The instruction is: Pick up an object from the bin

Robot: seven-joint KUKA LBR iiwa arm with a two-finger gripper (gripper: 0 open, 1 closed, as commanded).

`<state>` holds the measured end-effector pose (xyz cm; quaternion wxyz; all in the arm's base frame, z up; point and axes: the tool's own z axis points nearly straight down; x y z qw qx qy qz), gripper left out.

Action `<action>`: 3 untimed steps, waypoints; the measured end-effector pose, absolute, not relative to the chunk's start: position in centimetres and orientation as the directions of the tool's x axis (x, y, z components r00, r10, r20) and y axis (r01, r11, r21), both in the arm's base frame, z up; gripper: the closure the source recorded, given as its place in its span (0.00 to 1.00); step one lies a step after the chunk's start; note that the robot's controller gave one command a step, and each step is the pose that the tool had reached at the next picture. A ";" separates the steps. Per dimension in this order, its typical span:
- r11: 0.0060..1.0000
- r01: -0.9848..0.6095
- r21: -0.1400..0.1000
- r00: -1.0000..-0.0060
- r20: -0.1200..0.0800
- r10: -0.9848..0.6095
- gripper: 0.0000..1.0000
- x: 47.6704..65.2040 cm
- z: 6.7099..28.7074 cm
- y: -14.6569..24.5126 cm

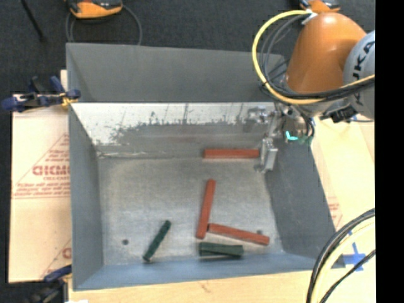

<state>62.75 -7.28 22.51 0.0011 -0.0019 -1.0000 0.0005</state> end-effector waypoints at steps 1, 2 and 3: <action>0.982 -0.191 0.000 -0.982 0.004 -0.191 0.00 57.7 9.8 -8.6; 0.989 -0.151 0.004 -0.988 -0.008 -0.151 0.00 61.4 9.6 0.2; 0.935 -0.354 -0.002 -0.935 -0.001 -0.354 0.00 57.6 7.0 -1.1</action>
Offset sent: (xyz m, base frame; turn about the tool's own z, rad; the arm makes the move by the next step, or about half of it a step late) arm -0.0489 -0.0115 -0.1233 -0.1981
